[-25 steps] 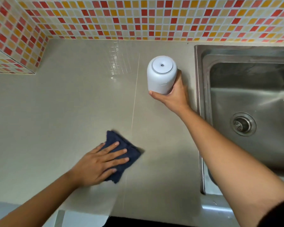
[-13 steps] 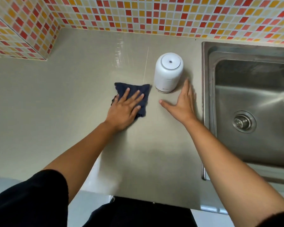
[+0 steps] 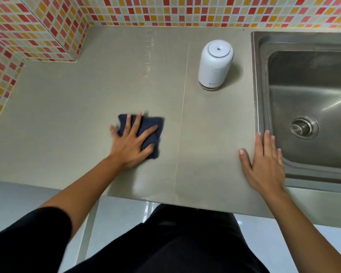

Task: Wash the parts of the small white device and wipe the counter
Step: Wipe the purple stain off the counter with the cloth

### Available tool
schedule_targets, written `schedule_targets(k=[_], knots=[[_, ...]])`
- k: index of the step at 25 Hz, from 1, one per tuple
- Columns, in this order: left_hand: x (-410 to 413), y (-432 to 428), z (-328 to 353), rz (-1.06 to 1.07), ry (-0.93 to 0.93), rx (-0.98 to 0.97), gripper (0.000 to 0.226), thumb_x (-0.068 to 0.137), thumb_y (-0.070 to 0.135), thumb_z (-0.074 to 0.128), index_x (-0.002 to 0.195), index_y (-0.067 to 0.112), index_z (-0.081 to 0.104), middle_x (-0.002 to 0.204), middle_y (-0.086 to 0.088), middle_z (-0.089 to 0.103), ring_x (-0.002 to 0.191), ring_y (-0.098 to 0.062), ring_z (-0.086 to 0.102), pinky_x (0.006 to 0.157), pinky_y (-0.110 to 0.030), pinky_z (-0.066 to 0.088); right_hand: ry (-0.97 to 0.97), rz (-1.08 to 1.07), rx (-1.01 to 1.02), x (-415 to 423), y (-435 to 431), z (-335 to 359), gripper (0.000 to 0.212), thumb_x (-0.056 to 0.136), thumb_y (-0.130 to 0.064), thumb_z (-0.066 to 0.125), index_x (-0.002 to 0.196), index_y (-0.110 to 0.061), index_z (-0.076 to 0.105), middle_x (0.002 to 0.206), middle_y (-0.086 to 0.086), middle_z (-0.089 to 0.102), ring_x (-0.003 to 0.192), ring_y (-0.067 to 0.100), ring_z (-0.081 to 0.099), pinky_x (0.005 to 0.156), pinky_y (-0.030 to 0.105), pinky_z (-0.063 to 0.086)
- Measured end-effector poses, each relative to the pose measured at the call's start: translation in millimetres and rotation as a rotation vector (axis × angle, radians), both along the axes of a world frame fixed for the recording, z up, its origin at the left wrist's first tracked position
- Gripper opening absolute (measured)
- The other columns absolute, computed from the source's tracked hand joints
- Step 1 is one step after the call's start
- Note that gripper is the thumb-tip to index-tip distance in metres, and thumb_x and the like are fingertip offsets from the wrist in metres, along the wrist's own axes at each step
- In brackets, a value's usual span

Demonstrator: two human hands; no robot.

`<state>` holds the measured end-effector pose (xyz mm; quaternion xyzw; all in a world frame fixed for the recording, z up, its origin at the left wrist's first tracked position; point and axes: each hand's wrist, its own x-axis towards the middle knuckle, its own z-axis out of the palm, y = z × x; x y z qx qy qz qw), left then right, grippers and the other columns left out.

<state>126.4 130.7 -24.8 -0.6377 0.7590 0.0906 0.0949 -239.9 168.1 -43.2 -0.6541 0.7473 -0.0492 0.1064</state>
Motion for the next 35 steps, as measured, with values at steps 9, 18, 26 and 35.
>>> schedule_targets(k=[9,18,26,35], knots=[[-174.4,67.7,-18.3,-0.512,0.316,-0.111,0.049,0.092,0.043,0.036,0.137,0.026,0.047,0.146,-0.001,0.044,0.139,-0.029,0.033,0.106,-0.046,0.036,0.006,0.011,0.026,-2.1,-1.1,-4.1,0.063,0.091,-0.037,0.011,0.149,-0.012,0.010,0.158,0.008,0.004,0.145,0.023,0.005,0.116,0.044,0.010],[101.2,81.7,-13.1,0.329,0.200,-0.229,0.064,0.096,0.047,0.018,0.139,0.007,0.043,0.146,-0.018,0.039,0.141,-0.034,0.022,0.106,-0.053,0.030,0.019,0.013,0.007,-3.2,-0.5,-7.0,0.065,0.091,-0.040,0.008,0.149,-0.012,0.008,0.158,0.008,0.004,0.145,0.022,0.004,0.116,0.043,0.009],[-107.8,41.4,-22.9,-0.166,0.279,-0.275,0.050,0.091,0.037,0.035,0.133,0.015,0.051,0.140,-0.009,0.050,0.133,-0.033,0.042,0.102,-0.050,0.041,0.012,0.018,0.029,-3.1,-1.4,-6.0,0.063,0.091,-0.037,0.010,0.149,-0.011,0.008,0.158,0.008,0.003,0.145,0.023,0.003,0.116,0.042,0.008],[-214.4,96.3,-19.3,-0.401,0.311,-0.070,0.054,0.100,0.039,0.012,0.135,0.020,0.050,0.140,-0.003,0.051,0.134,-0.021,0.042,0.103,-0.036,0.041,-0.992,-0.402,-0.129,-29.3,-7.2,26.7,0.038,0.101,-0.023,0.030,0.137,-0.019,0.040,0.139,-0.001,0.046,0.125,0.007,0.041,0.103,0.021,0.026]])
